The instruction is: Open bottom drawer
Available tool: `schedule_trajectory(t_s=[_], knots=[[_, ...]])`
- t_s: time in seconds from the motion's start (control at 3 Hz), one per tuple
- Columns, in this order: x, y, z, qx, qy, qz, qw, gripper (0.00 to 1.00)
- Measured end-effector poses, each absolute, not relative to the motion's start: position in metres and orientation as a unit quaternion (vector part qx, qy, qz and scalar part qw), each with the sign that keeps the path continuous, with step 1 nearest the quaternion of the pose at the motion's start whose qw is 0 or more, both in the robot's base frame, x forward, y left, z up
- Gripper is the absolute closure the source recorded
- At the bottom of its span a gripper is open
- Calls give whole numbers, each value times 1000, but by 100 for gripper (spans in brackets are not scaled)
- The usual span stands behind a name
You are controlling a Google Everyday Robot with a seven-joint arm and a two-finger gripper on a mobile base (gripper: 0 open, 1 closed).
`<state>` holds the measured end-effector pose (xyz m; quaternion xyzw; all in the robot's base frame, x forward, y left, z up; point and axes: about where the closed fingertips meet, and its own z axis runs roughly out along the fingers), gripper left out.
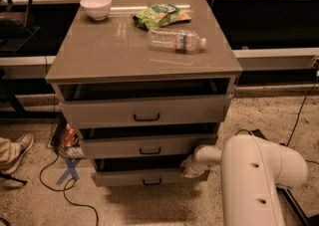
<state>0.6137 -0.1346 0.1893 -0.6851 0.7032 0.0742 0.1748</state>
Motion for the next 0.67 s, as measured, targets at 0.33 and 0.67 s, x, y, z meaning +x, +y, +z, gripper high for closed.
schedule_trajectory(t_s=[0.33, 0.67], knots=[[614, -135, 189, -685, 703, 74, 175, 35], [612, -133, 188, -685, 703, 76, 174, 12]])
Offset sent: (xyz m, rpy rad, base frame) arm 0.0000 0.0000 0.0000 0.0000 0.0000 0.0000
